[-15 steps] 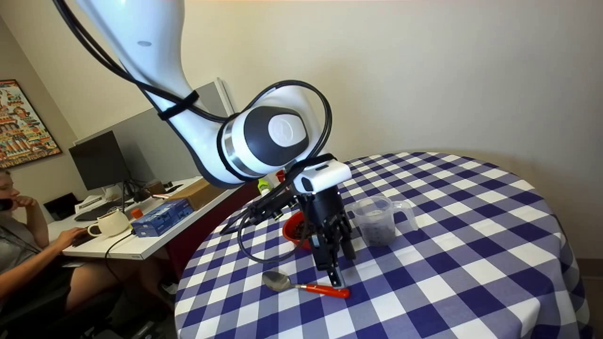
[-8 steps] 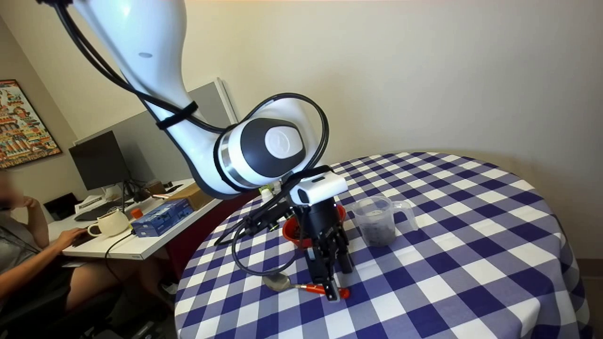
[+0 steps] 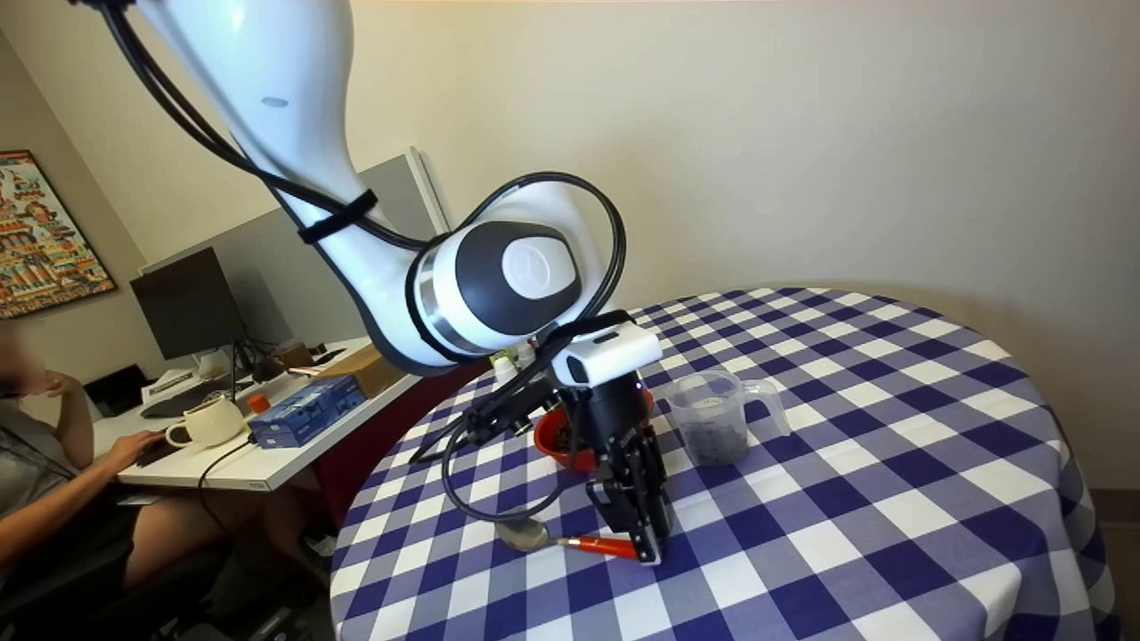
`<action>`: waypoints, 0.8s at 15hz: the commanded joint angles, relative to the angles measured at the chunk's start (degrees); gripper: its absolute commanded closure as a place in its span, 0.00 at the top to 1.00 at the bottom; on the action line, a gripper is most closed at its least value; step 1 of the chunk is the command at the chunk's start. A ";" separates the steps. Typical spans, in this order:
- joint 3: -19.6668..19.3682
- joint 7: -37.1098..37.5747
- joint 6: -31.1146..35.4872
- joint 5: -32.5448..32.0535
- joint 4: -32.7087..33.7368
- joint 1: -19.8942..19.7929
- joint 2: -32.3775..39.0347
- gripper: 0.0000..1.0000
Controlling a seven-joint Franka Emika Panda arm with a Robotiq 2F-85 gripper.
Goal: Pick up the spoon, take one spoon of the objects from the red bowl and it in the measuring cup
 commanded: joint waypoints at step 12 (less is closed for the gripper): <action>-5.54 1.75 2.79 0.26 -0.50 6.02 -1.25 0.08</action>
